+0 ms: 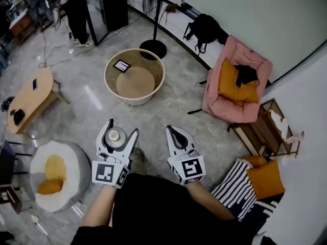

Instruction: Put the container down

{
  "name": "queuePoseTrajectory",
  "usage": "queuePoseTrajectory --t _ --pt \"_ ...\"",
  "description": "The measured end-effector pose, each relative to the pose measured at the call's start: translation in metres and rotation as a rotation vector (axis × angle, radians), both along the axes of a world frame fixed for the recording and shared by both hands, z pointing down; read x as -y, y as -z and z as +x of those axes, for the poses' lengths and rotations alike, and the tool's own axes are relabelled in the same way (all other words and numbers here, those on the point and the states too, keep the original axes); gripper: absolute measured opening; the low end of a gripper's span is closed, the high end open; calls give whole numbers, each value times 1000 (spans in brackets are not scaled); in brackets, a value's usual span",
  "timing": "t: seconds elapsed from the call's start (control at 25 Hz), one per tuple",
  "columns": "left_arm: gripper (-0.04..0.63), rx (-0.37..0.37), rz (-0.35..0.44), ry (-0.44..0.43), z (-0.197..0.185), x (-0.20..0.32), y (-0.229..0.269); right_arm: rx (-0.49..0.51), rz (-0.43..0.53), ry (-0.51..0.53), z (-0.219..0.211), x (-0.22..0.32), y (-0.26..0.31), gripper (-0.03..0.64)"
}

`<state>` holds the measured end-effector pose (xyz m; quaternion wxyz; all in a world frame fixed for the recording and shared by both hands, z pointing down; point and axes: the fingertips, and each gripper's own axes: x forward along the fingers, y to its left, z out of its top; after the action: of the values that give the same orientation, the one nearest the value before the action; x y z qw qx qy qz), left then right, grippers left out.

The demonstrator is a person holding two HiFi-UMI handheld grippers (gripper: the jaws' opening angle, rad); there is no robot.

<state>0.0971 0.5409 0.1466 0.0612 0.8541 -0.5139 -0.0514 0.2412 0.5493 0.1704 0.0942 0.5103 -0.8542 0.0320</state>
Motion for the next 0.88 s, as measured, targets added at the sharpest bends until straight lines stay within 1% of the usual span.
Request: queuePoseTrajectory --t 0.16,0.24,0.36,0.56,0.76,0.88 --pt "371 11 -16 30 -23 80 -3 8 -32 17 -13 75 -9 21" --pt "371 6 -30 45 -37 105 -1 15 -48 29 -22 98 -4 21" --pt "371 -4 -46 47 -52 142 -4 -8 -47 49 -36 131 0 21" --pt "371 8 -46 51 -80 220 -7 15 -53 28 -54 209 -6 21" --pt "371 11 -73 50 -128 270 -12 -12 -68 35 -99 271 -3 21" --pt "371 13 -71 55 -156 293 -14 -13 -81 28 -122 305 -5 21"
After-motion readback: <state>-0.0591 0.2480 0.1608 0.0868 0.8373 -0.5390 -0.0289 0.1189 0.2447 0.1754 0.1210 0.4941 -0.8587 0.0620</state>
